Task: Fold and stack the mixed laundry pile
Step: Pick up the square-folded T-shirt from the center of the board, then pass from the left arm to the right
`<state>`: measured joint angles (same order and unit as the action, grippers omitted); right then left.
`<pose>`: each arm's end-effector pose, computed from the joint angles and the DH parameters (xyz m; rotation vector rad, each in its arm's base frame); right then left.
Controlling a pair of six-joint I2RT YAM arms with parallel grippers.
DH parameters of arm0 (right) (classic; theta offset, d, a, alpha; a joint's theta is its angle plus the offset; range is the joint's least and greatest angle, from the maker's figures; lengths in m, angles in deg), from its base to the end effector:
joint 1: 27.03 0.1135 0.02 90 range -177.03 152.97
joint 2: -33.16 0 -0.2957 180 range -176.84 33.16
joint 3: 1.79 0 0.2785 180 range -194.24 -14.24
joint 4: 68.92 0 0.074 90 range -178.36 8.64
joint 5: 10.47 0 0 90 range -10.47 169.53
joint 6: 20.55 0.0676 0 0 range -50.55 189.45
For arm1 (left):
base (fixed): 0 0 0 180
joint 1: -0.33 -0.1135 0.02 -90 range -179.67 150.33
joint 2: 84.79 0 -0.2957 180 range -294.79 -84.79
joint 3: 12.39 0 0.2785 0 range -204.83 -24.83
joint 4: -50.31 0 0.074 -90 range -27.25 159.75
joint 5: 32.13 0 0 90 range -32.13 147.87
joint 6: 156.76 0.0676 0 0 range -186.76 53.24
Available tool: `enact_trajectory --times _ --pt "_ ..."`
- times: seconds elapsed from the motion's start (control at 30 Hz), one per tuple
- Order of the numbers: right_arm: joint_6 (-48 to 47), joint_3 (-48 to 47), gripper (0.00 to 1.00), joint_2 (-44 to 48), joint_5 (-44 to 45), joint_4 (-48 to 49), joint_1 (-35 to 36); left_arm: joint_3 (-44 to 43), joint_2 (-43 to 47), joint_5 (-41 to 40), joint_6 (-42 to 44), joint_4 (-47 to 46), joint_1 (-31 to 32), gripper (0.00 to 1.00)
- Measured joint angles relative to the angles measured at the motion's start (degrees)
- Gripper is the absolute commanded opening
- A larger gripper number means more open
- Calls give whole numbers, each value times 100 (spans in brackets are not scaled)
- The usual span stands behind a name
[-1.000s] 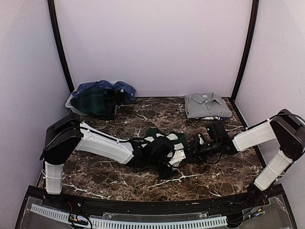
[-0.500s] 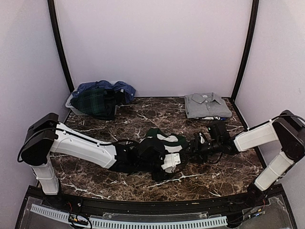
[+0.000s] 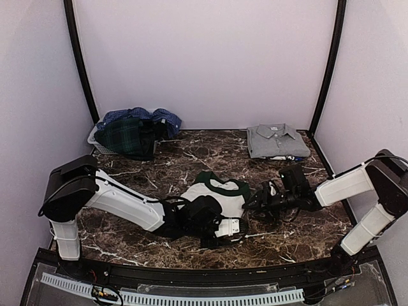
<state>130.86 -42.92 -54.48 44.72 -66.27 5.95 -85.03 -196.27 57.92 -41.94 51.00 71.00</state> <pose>0.2247 0.1918 0.1172 0.3101 2.6758 1.4031 0.1504 -0.4288 0.1239 1.7000 1.5438 -0.4225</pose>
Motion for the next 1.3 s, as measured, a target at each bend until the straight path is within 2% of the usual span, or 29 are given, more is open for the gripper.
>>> enact_trajectory --times 0.13,0.2,0.23,0.3,0.43,0.57,0.77,1.03,1.3 --pt "136 96 54 0 -15 177 13 -42 -105 52 59 -151 -4 27" --pt "205 101 54 -20 -15 280 52 -57 -146 44 61 -199 -7 17" --pt "238 101 54 -39 -15 352 85 -63 -160 44 59 -216 -7 10" --pt "321 101 54 -98 -13 485 155 -85 -173 -9 31 -254 -7 1" --pt "529 103 54 -269 -11 796 297 -116 -173 -98 -48 -302 -11 0" --pt "739 109 59 -317 22 975 402 -243 -177 -125 -197 -260 -42 0" --pt "918 195 63 -42 254 820 463 -468 -177 -181 -337 -258 -103 0" --pt "1075 149 61 219 498 557 496 -529 -175 -256 -468 -321 -146 0" --pt "1941 354 61 238 1180 717 907 -595 -175 -308 -579 -455 -205 0"
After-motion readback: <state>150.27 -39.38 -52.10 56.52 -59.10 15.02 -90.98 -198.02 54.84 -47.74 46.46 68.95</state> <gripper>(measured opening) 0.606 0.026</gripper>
